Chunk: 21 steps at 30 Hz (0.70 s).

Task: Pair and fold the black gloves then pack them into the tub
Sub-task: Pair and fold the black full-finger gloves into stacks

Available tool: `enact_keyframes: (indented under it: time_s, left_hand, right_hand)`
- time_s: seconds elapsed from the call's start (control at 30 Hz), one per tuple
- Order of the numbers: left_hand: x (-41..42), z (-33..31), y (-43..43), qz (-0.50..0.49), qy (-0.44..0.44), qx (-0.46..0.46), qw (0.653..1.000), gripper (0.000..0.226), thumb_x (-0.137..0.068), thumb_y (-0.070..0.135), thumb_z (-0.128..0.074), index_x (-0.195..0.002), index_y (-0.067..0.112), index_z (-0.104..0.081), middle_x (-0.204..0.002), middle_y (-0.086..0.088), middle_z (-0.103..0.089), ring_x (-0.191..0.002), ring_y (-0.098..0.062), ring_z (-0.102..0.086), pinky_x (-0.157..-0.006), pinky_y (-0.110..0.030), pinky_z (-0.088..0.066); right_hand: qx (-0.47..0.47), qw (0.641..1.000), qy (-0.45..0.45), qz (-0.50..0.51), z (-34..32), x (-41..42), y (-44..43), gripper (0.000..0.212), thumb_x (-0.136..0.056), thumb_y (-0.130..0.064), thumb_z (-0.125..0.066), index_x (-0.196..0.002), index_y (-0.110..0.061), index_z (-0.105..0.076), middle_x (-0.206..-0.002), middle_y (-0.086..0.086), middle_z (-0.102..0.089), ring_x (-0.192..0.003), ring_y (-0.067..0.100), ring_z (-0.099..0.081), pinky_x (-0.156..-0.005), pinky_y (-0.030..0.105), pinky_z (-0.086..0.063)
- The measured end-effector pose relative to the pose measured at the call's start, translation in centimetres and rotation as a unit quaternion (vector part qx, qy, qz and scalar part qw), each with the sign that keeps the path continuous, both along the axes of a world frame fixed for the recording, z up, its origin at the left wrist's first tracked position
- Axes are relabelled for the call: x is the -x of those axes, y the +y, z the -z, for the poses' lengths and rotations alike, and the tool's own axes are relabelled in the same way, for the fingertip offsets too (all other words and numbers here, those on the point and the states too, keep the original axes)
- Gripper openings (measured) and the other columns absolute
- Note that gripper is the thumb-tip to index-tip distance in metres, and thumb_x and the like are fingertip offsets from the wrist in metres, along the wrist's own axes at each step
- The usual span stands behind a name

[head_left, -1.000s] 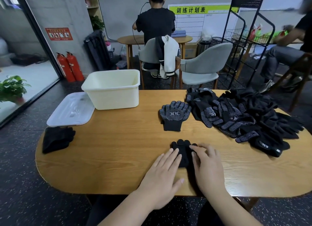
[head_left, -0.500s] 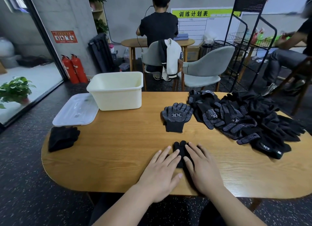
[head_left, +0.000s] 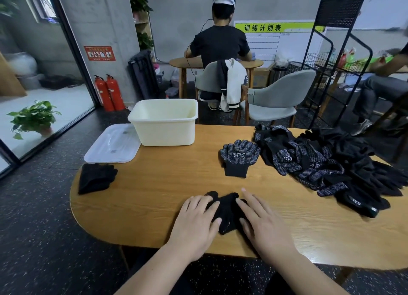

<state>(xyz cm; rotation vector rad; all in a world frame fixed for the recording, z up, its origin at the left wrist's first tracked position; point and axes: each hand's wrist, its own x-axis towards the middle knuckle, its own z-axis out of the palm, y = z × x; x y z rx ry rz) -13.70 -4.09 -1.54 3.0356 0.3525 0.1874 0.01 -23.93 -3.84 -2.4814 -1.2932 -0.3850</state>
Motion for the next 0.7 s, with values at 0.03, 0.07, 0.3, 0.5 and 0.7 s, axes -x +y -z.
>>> enact_keyframes:
  time_s: [0.03,0.07,0.3,0.5,0.7]
  left_hand:
    - [0.0,0.1,0.3,-0.003,0.002,-0.002,1.0,0.064,-0.11,0.056,-0.014,-0.164,0.029,-0.034,-0.167,0.009,-0.031,-0.155,-0.016,-0.02,-0.131,-0.04,-0.01]
    - [0.1,0.1,0.6,-0.008,0.005,0.0,1.0,0.064,-0.11,0.056,-0.013,-0.165,0.029,-0.031,-0.17,0.009,-0.027,-0.158,-0.015,-0.016,-0.132,-0.04,-0.008]
    - [1.1,0.2,3.3,-0.092,-0.016,0.04,0.995,0.06,-0.111,0.056,-0.023,-0.165,0.032,-0.031,-0.172,0.009,-0.019,-0.158,-0.013,-0.014,-0.131,-0.036,-0.011]
    - [3.2,0.4,6.7,-0.161,-0.021,0.051,0.985,0.055,-0.111,0.055,-0.031,-0.163,0.037,-0.035,-0.171,0.009,-0.023,-0.157,-0.016,-0.018,-0.129,-0.038,-0.019]
    - [5.4,0.2,10.7,-0.206,-0.013,0.024,0.978,0.056,-0.112,0.053,-0.028,-0.165,0.036,-0.032,-0.173,0.004,-0.023,-0.159,-0.02,-0.017,-0.129,-0.04,-0.02]
  right_hand:
    - [0.026,1.0,0.003,-0.012,0.0,0.0,0.3,0.05,-0.106,-0.044,-0.053,-0.153,-0.03,-0.05,-0.168,-0.011,-0.035,-0.15,0.016,-0.036,-0.112,0.036,-0.047]
    - [0.055,0.998,0.008,-0.024,0.0,0.0,0.7,0.051,-0.108,-0.047,-0.045,-0.156,-0.031,-0.045,-0.169,-0.012,-0.032,-0.154,0.014,-0.031,-0.117,0.039,-0.044]
    - [0.11,0.992,0.031,-0.047,-0.7,1.7,4.8,0.058,-0.107,-0.059,-0.03,-0.153,-0.031,-0.051,-0.158,-0.009,-0.049,-0.147,0.019,-0.045,-0.118,0.039,-0.042]
    - [0.126,0.988,0.059,-0.069,-1.3,3.9,9.5,0.066,-0.106,-0.064,-0.024,-0.159,-0.028,-0.041,-0.166,-0.005,-0.037,-0.154,0.022,-0.031,-0.122,0.045,-0.035]
    - [0.161,0.972,0.025,-0.171,-2.0,6.0,13.4,0.074,-0.108,-0.065,-0.019,-0.168,-0.021,-0.019,-0.176,-0.006,0.002,-0.162,0.016,0.006,-0.131,0.044,-0.009]
